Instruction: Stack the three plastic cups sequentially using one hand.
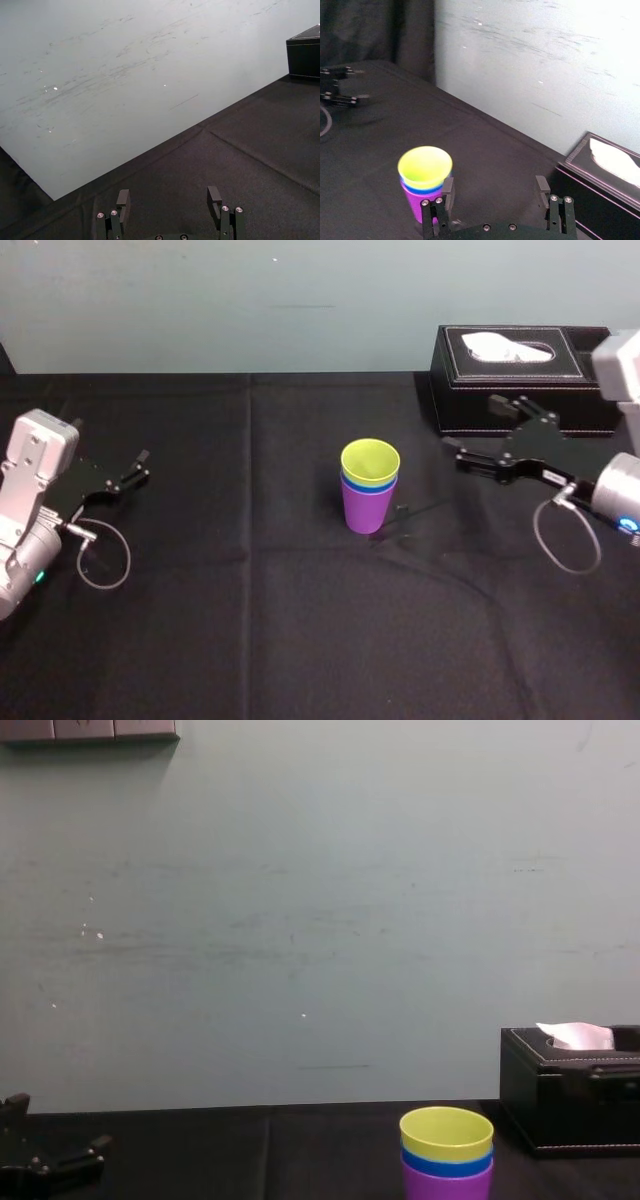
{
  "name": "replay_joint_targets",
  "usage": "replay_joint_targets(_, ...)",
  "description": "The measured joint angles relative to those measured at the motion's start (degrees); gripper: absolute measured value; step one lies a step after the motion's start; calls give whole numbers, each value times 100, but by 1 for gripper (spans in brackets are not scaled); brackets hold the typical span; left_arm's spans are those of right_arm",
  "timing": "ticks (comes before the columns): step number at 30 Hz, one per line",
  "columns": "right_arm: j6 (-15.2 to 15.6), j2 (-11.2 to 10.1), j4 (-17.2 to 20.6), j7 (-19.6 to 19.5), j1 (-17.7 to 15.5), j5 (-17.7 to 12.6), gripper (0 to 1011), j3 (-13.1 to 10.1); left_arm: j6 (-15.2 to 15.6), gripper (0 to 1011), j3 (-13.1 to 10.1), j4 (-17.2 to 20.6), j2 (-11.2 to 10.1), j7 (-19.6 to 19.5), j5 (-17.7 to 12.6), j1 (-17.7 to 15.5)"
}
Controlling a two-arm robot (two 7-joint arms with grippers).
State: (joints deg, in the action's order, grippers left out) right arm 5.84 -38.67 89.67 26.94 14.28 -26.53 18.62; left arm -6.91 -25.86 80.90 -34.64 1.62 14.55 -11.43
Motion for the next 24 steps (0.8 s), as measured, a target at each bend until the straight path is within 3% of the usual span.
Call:
replay_joint_targets(11, -234, -13, -131, -373, -501, 229, 1004, -396, 0, 1011, 0, 0, 0, 0, 0, 0)
replay_joint_targets(24, -271, 64, -264, -406, -631, 345, 1004, -490, 0, 1011, 0, 0, 0, 0, 0, 0)
